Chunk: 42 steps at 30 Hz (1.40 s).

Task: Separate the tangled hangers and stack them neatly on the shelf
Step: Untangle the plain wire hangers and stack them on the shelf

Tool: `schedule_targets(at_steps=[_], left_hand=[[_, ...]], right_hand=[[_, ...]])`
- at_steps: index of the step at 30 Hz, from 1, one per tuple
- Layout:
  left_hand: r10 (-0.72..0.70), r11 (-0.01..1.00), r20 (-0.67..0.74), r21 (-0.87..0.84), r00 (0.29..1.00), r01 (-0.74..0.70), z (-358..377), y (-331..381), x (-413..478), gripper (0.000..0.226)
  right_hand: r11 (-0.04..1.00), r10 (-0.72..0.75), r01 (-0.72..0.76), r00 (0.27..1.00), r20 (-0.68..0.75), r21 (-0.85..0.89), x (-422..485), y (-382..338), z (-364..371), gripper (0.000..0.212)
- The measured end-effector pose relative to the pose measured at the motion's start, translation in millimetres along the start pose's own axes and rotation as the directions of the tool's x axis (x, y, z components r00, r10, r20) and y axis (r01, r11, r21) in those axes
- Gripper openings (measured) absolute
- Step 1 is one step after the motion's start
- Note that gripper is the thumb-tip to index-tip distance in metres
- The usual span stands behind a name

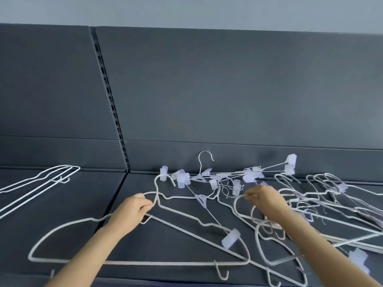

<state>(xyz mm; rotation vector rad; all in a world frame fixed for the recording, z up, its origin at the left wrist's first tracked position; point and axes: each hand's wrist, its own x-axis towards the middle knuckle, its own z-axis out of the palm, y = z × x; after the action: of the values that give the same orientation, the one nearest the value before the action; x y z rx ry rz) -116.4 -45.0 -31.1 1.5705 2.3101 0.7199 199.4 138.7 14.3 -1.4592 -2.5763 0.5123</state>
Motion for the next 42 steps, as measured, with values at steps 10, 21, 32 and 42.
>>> schedule_targets(at_steps=[10, 21, 32, 42], left_hand=[[0.044, 0.989, -0.135, -0.137, 0.99, -0.062, -19.2, 16.5, -1.8, 0.016], [0.135, 0.99, -0.109, -0.023, 0.985, -0.138, -25.2, 43.0, 23.9, 0.02], [0.06, 0.998, -0.073, -0.006, 0.995, -0.061, -3.5, 18.7, 29.2, 0.022], [0.01, 0.953, -0.022, 0.302, 1.0, -0.003, 23.4, 3.2, 46.8, 0.032]], right_hand=[[0.995, 0.049, -0.051, 0.998, -0.026, -0.09, 13.7, -16.5, 7.5, 0.027], [0.98, -0.139, 0.162, 0.972, 0.19, -0.115, -33.9, -93.0, 28.0, 0.038], [0.993, 0.011, 0.028, 0.947, 0.321, -0.115, -21.7, -98.6, 38.0, 0.029], [0.94, 0.13, -0.039, 0.959, 0.25, -0.339, -0.6, -122.1, 50.6, 0.028]])
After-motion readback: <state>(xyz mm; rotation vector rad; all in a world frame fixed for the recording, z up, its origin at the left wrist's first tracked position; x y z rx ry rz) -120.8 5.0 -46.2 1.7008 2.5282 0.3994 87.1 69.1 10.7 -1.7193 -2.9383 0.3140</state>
